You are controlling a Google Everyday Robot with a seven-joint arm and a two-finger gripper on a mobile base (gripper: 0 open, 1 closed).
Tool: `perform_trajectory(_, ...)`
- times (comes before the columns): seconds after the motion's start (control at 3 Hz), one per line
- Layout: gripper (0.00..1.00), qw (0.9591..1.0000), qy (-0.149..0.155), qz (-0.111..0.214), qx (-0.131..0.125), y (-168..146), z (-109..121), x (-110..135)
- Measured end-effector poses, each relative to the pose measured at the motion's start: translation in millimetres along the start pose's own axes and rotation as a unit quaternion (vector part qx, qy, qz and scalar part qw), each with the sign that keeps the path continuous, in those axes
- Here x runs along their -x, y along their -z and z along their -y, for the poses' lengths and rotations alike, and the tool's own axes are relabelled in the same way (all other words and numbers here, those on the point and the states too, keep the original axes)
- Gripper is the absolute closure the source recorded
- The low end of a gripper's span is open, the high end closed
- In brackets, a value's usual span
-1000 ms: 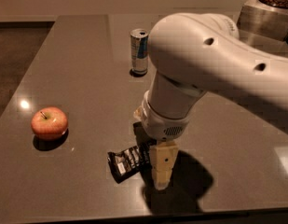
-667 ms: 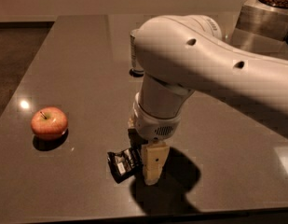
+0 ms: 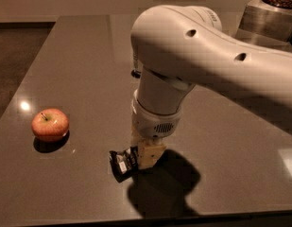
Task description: Move rxbar chocolate near redbull can
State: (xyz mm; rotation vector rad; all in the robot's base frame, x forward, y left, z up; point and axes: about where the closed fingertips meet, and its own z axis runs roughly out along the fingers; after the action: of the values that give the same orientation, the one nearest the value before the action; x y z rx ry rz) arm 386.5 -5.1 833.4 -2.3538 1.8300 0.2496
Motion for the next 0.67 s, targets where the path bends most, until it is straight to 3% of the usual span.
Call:
perform_trajectory(0.33, 1.0, 1.0, 0.0, 0.0, 0.0, 3.3, 0.1, 0.7)
perform_trajectory(0.67, 1.0, 0.9984, -0.045, 0.002, -0.035, 29.3, 19.4, -21.1)
